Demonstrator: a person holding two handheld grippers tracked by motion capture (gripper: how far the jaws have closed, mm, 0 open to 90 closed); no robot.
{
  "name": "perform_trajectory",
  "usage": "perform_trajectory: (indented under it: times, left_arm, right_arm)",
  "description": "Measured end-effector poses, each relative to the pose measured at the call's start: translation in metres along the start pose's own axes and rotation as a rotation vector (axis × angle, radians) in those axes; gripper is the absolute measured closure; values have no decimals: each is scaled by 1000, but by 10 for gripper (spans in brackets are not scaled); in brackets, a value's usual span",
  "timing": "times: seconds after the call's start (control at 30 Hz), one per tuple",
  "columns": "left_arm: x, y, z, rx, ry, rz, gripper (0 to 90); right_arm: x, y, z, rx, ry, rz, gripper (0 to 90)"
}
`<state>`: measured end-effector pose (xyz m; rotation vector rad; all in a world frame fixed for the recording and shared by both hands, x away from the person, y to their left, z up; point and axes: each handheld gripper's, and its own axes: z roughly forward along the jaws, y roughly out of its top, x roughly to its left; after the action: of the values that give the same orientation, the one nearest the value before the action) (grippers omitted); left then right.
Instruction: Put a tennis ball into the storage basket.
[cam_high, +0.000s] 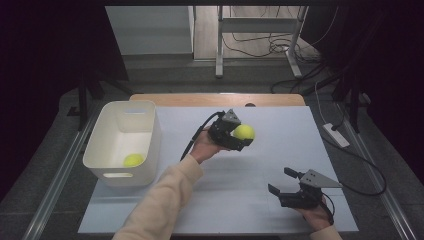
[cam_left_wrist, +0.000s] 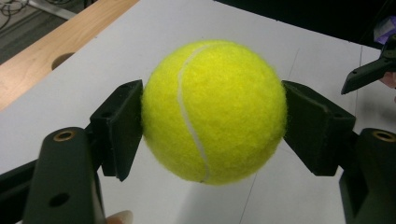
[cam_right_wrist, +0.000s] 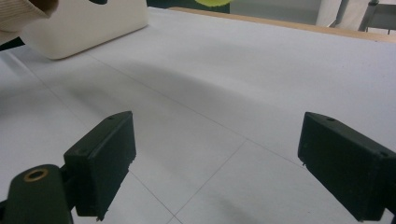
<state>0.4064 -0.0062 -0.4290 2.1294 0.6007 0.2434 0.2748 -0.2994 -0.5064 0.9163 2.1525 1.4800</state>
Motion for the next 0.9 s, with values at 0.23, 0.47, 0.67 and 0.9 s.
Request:
perform_trajectory:
  times: [0.23, 0.47, 0.67, 0.9]
  left_arm:
    - [0, 1, -7, -8, 8, 2, 270]
    - [-1, 2, -13, -14, 18, 5, 270]
    - [-1, 2, -20, -25, 26, 10, 270]
    - [-1, 1, -30, -44, 33, 6, 270]
  right_arm:
    - [0, 0, 1, -1, 0, -7, 115]
    - [1, 0, 1, -3, 3, -5, 115]
    - [1, 0, 1, -6, 4, -3, 115]
    - [1, 1, 1, -4, 2, -8, 115]
